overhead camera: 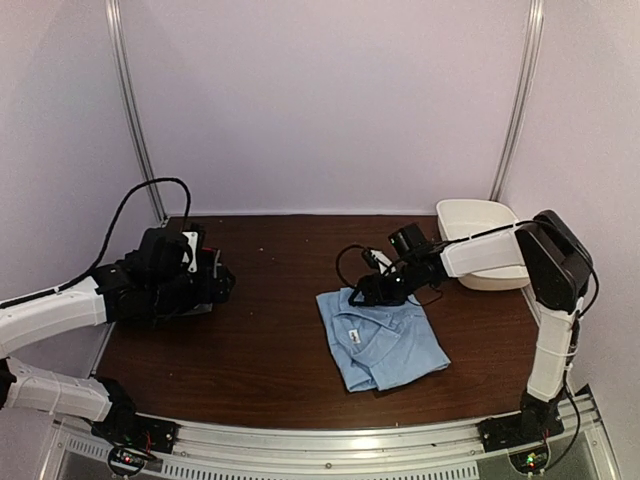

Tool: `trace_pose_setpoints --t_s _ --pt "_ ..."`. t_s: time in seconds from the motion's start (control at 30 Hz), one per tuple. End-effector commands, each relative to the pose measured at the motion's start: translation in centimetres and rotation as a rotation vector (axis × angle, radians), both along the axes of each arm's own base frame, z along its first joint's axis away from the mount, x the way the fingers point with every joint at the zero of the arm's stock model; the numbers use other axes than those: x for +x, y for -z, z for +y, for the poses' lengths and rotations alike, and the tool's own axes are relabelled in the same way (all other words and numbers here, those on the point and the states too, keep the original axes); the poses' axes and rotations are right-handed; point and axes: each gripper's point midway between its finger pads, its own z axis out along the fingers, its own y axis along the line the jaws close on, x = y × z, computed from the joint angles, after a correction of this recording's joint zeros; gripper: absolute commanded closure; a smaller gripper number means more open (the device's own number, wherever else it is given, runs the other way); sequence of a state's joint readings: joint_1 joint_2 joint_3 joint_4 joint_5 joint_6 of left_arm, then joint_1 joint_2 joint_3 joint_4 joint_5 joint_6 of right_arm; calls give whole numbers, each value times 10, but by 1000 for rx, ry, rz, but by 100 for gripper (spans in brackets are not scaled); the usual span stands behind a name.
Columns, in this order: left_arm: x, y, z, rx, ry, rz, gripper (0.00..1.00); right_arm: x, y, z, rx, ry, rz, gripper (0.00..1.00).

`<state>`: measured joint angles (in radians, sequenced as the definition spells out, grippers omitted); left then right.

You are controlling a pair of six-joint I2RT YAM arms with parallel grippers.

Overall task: Fold and stack the long sleeve shirts
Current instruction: Rotate the square-folded shirt at the center of the board.

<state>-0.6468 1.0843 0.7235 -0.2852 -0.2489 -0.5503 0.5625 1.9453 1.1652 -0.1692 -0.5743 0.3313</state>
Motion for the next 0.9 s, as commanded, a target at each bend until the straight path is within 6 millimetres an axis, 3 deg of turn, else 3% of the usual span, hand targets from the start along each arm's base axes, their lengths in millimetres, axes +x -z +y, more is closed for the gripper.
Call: trace_pose_setpoints --t_s 0.0,0.33,0.43,0.63,0.77,0.87 --pt "4 -1 -3 -20 10 -20 2 20 3 -12 95 109 69 20" --pt "11 9 -5 -8 -1 0 2 32 5 -92 112 521 24 20" --pt "15 10 -1 -9 -13 3 2 22 -6 -119 158 684 -18 20" --pt "19 10 1 -21 -13 0 2 -25 -20 -171 311 980 -63 18" --pt "21 14 0 -27 -9 9 2 -48 -31 -184 276 1053 -124 17" --pt "22 16 -2 -31 -3 14 2 -56 -53 -172 221 994 -185 16"
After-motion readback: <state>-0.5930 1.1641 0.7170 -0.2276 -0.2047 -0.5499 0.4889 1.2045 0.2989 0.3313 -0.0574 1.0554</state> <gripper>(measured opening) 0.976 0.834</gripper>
